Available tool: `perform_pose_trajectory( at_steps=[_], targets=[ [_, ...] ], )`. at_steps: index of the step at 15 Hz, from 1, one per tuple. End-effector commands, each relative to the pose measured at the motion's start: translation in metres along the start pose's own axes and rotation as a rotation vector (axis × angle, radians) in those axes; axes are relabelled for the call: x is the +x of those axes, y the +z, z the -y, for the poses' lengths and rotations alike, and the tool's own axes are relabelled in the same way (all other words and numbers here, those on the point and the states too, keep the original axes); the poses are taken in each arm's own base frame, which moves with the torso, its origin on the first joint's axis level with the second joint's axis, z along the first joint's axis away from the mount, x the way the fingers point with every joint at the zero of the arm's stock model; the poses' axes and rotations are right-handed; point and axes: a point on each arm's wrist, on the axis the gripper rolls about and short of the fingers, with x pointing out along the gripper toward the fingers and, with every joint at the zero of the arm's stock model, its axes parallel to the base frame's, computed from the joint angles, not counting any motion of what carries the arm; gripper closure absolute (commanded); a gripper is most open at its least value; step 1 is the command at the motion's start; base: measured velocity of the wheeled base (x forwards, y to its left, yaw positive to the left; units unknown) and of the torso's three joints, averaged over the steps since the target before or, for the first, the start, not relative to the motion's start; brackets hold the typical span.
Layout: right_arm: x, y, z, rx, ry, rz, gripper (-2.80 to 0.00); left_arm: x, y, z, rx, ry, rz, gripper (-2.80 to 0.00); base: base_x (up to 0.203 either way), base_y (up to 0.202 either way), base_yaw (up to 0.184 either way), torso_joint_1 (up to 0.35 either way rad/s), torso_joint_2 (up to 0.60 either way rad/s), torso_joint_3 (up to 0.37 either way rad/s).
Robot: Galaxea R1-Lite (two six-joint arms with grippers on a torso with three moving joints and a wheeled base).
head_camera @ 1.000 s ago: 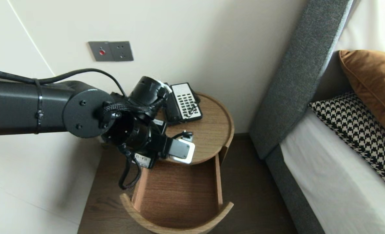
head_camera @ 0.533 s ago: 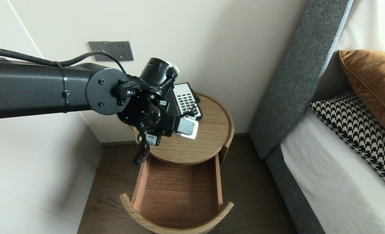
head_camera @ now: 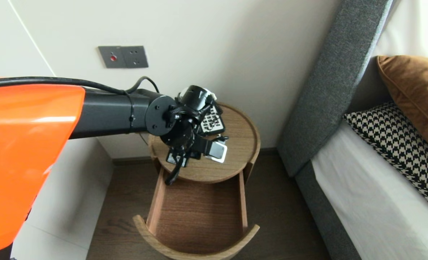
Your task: Take the remote control out of the drawer one by one and place them on the table
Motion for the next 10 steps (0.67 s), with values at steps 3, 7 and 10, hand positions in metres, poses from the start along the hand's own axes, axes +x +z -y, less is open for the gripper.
perform_pose_trajectory(
  at_steps=[3,7,10],
  targets=[
    [0.0,-0.001,0.0,0.0,0.0,0.004,0.0,0.014,0.009,0.007,0.026,-0.033,0.005,0.0,0.0,0.0,0.0,0.0,0.0,0.0],
    [0.0,-0.001,0.0,0.0,0.0,0.004,0.0,0.021,0.017,0.007,-0.061,-0.011,0.017,0.0,0.0,0.0,0.0,0.0,0.0,0.0],
    [0.0,-0.001,0.0,0.0,0.001,0.004,0.0,0.026,0.02,0.009,-0.112,-0.013,0.015,0.0,0.0,0.0,0.0,0.0,0.0,0.0]
  ],
)
